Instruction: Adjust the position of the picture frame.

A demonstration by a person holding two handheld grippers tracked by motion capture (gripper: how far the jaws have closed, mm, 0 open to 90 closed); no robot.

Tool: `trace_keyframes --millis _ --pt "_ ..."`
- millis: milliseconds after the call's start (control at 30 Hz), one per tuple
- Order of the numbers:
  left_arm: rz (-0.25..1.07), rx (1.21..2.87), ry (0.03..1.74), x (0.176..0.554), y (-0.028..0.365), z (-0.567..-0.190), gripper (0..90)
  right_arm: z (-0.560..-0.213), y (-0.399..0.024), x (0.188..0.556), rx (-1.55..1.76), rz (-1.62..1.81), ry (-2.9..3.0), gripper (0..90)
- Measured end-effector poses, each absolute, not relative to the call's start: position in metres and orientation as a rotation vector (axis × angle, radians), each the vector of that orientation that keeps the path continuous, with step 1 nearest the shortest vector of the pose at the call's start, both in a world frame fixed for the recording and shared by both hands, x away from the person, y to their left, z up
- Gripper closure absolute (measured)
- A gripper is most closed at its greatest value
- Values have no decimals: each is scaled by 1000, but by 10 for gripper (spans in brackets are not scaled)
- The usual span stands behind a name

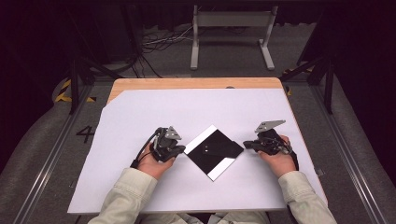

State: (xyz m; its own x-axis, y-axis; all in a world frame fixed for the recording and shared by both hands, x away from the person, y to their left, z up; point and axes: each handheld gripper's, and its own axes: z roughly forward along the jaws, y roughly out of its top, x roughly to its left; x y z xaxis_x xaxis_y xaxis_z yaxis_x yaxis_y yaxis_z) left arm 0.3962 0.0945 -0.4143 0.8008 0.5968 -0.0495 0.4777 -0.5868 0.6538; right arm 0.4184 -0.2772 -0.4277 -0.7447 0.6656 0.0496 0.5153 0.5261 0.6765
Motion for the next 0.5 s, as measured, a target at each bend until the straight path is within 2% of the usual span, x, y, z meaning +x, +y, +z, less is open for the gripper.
trace_keyframes --millis 500 --pt "211 2245 815 394 118 -408 900 -433 -270 414 918 1008 2635 900"
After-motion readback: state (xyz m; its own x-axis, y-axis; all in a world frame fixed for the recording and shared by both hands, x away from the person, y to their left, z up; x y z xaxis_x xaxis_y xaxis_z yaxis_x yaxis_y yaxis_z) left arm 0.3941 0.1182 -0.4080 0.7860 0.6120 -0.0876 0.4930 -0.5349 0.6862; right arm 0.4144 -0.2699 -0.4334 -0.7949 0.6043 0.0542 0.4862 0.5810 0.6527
